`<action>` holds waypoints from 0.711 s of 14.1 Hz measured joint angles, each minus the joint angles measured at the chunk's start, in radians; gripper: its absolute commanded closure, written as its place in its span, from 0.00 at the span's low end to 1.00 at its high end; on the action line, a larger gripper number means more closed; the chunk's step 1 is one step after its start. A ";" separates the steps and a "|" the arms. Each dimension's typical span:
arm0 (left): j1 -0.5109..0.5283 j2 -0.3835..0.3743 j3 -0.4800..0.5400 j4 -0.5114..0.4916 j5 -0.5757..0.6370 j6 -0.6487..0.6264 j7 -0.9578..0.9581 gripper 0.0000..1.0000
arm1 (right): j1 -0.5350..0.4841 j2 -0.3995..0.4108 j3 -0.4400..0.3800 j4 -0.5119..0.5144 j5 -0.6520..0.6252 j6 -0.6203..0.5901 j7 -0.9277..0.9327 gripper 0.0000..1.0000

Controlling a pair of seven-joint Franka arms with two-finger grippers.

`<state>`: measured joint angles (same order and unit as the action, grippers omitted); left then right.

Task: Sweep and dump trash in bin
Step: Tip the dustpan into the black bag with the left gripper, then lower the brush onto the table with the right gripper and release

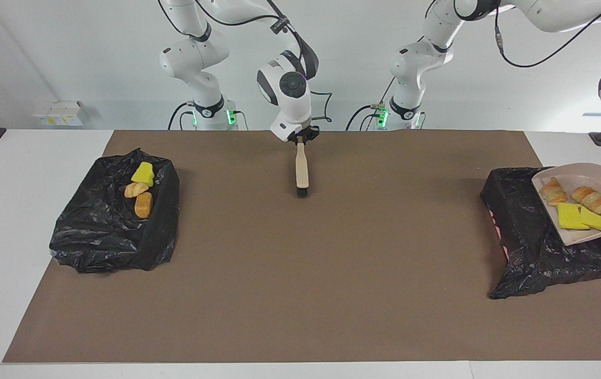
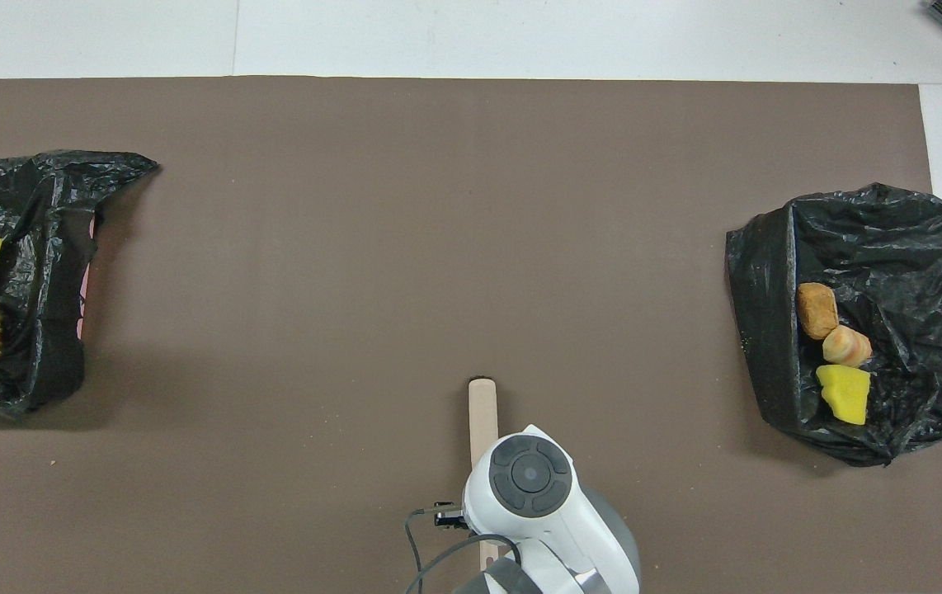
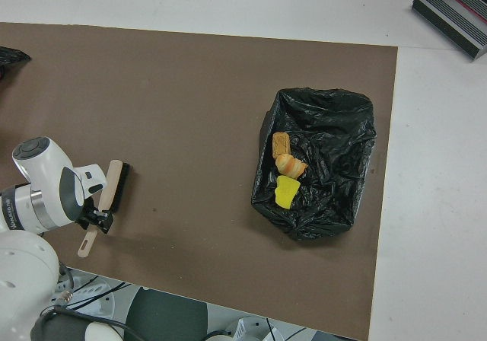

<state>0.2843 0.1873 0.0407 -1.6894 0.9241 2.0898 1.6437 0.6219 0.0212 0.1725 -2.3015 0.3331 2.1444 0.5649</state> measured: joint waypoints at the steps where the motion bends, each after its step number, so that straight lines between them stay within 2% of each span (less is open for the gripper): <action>1: -0.012 -0.010 0.000 -0.010 0.055 -0.007 -0.027 1.00 | -0.006 0.008 -0.006 0.030 0.000 0.000 -0.002 0.00; 5: -0.033 -0.040 0.001 -0.019 0.219 -0.064 -0.093 1.00 | -0.100 0.013 -0.015 0.134 -0.014 -0.013 -0.023 0.00; 10: -0.091 -0.110 -0.007 -0.018 0.237 -0.143 -0.108 1.00 | -0.189 0.005 -0.018 0.217 -0.106 -0.056 -0.031 0.00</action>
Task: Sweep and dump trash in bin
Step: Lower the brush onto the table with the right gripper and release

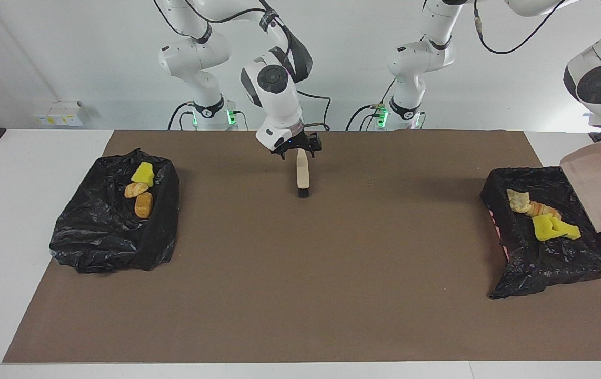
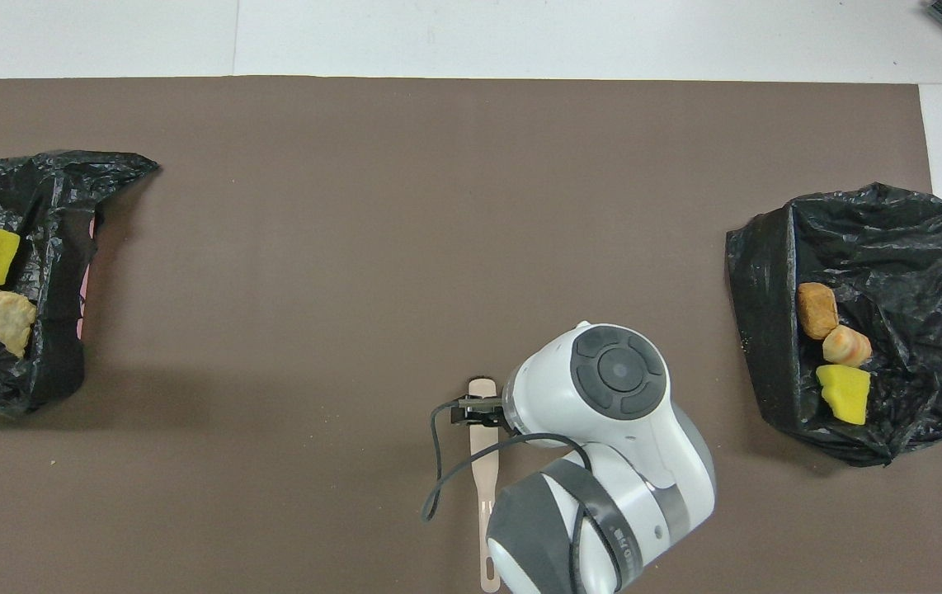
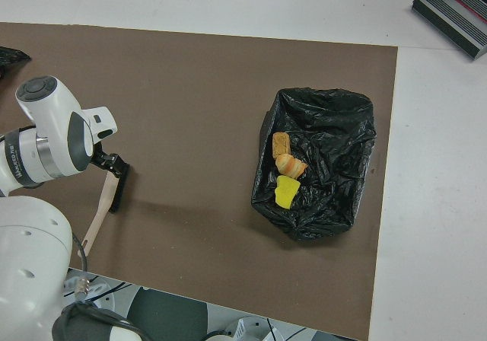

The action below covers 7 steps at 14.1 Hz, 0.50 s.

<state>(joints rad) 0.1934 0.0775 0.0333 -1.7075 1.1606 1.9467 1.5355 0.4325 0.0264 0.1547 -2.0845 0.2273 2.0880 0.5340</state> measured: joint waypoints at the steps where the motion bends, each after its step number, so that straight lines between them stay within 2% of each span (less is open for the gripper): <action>1: -0.020 -0.008 -0.002 0.000 -0.015 -0.022 -0.003 1.00 | -0.029 -0.005 0.000 0.016 -0.025 -0.002 0.000 0.00; 4: -0.064 -0.011 -0.007 -0.005 -0.201 -0.063 -0.032 1.00 | -0.130 -0.010 -0.004 0.077 -0.087 -0.042 -0.055 0.00; 7: -0.079 -0.011 -0.007 -0.015 -0.402 -0.082 -0.070 1.00 | -0.272 -0.015 -0.007 0.139 -0.104 -0.078 -0.110 0.00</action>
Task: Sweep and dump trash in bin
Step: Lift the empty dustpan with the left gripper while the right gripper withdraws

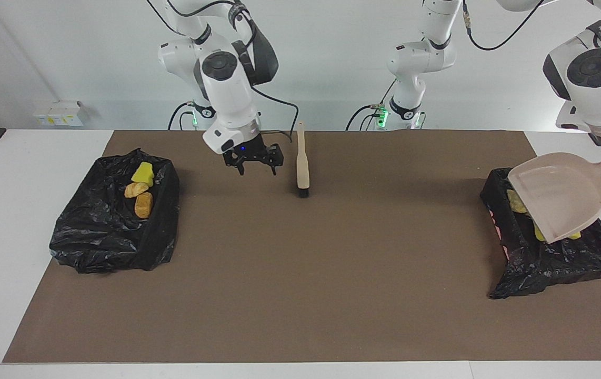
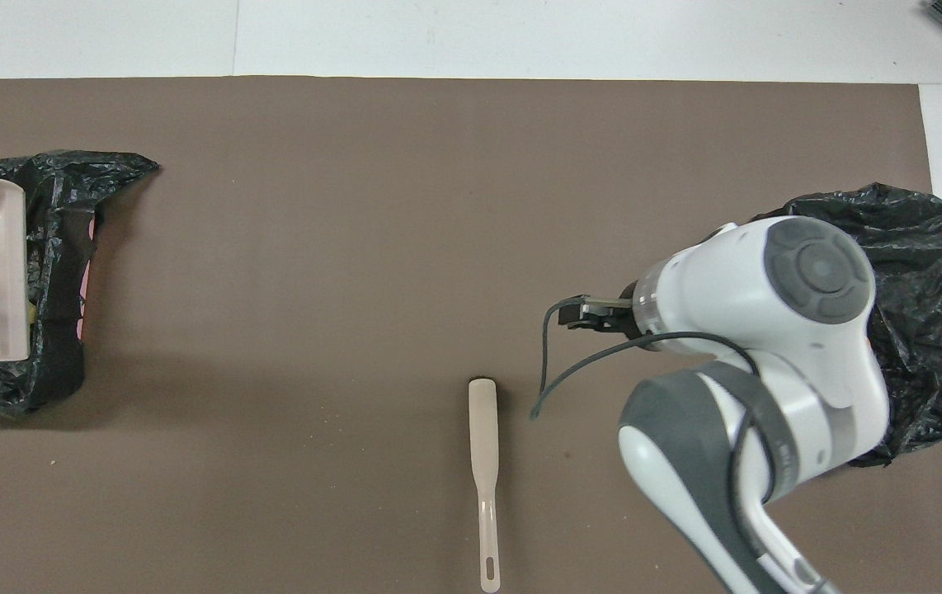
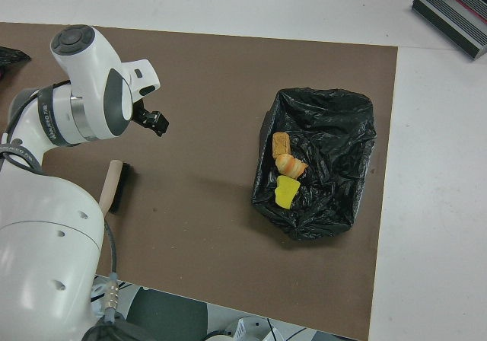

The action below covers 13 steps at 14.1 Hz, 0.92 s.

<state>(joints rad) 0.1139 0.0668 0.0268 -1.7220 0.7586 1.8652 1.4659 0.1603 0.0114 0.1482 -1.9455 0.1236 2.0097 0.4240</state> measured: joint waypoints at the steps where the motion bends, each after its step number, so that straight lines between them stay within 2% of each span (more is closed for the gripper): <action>1: -0.013 0.000 -0.001 0.000 -0.066 -0.023 -0.024 1.00 | -0.047 -0.002 -0.004 0.022 -0.001 -0.029 -0.027 0.00; 3: -0.040 -0.002 -0.002 -0.006 -0.224 -0.060 -0.128 1.00 | -0.097 -0.005 -0.040 0.080 -0.024 -0.112 -0.087 0.00; 5: -0.071 -0.018 -0.003 -0.057 -0.340 -0.069 -0.262 1.00 | -0.102 -0.016 -0.100 0.159 -0.080 -0.214 -0.157 0.00; 9: -0.190 -0.057 -0.007 -0.189 -0.446 -0.068 -0.574 1.00 | -0.102 -0.057 -0.201 0.267 -0.106 -0.355 -0.273 0.00; 13: -0.317 -0.083 -0.008 -0.218 -0.563 -0.062 -0.890 1.00 | -0.103 -0.074 -0.235 0.410 -0.123 -0.499 -0.327 0.00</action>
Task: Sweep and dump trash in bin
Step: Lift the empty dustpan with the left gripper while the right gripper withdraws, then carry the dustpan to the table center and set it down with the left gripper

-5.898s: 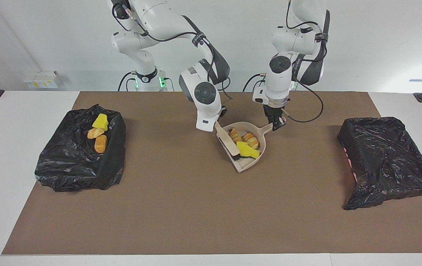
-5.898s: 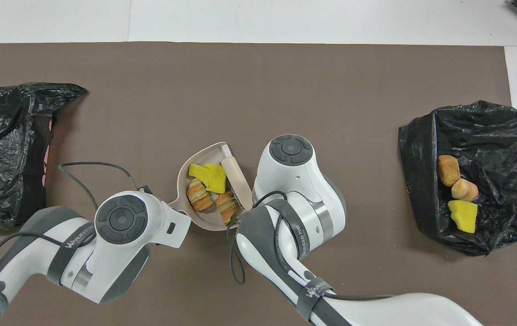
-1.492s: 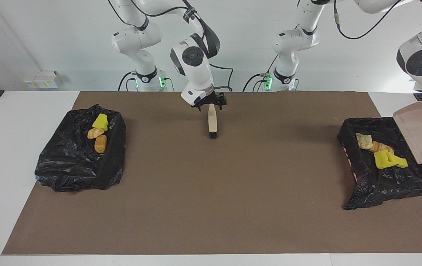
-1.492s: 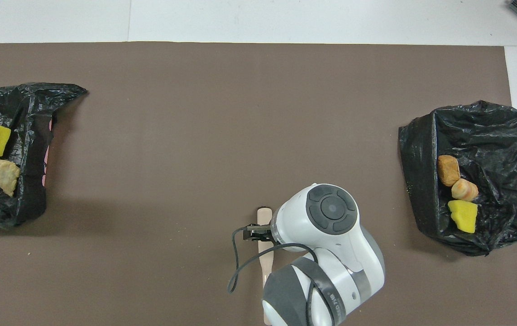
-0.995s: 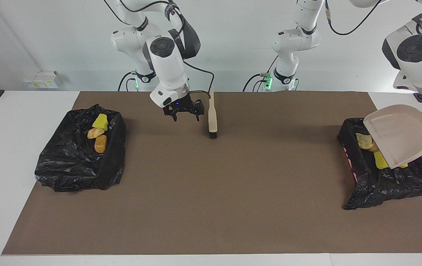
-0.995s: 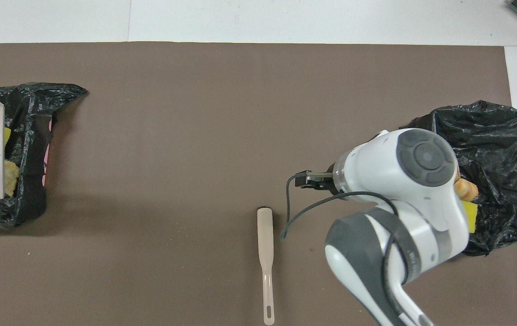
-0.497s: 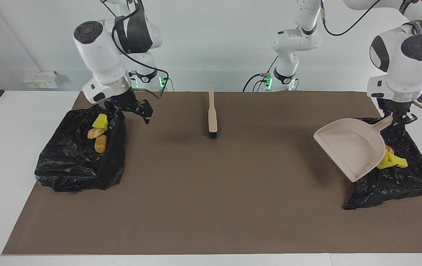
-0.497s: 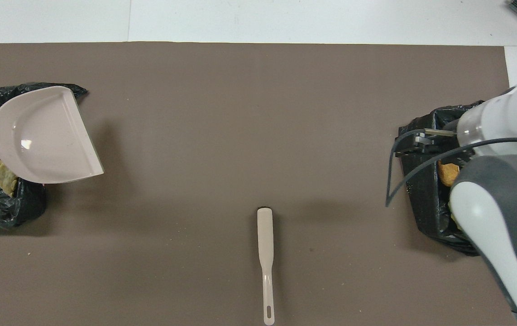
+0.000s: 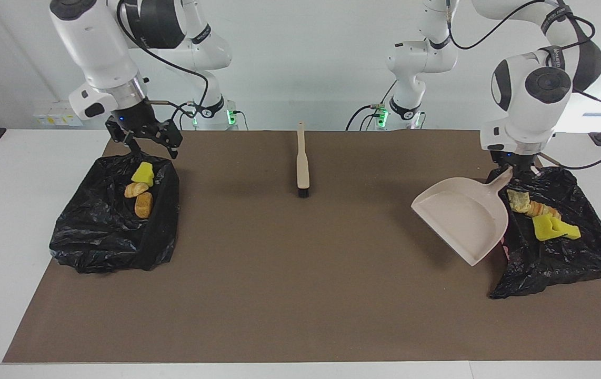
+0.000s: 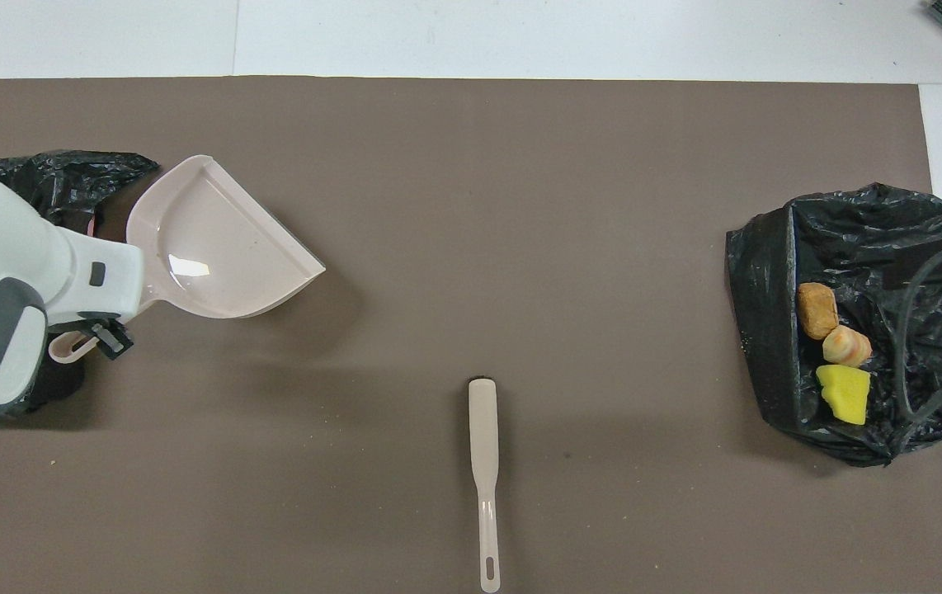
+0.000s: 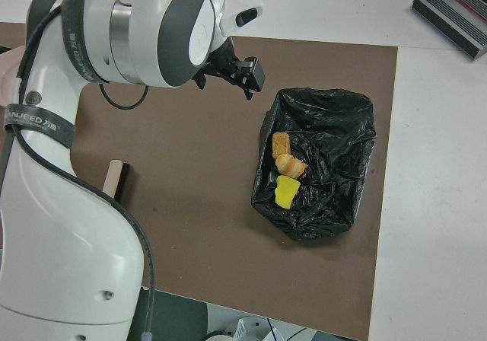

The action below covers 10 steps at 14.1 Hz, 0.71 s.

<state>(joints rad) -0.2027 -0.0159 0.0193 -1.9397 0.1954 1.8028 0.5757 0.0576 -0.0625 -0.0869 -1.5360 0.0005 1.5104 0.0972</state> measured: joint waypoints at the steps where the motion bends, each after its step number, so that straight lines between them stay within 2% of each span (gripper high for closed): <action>1: -0.046 -0.001 -0.001 0.000 -0.012 0.000 -0.087 1.00 | 0.001 -0.006 0.003 0.007 -0.004 -0.011 -0.003 0.00; 4: -0.185 -0.001 -0.003 0.000 -0.072 0.000 -0.343 1.00 | 0.001 -0.013 0.006 0.005 -0.008 -0.019 -0.003 0.00; 6: -0.253 0.008 -0.003 0.008 -0.111 -0.001 -0.443 1.00 | 0.001 -0.013 0.006 0.003 -0.008 -0.019 -0.003 0.00; 8: -0.317 0.050 -0.002 0.048 -0.142 -0.006 -0.541 1.00 | 0.001 -0.013 0.007 0.003 -0.008 -0.019 -0.003 0.00; 10: -0.378 0.133 -0.002 0.133 -0.183 -0.010 -0.647 1.00 | 0.002 -0.013 0.010 0.003 -0.008 -0.019 -0.003 0.00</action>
<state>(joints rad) -0.5802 0.1172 0.0177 -1.8070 0.0122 1.7932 -0.0711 0.0592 -0.0757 -0.0769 -1.5327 -0.0078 1.4912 0.0940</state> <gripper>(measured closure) 0.683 0.000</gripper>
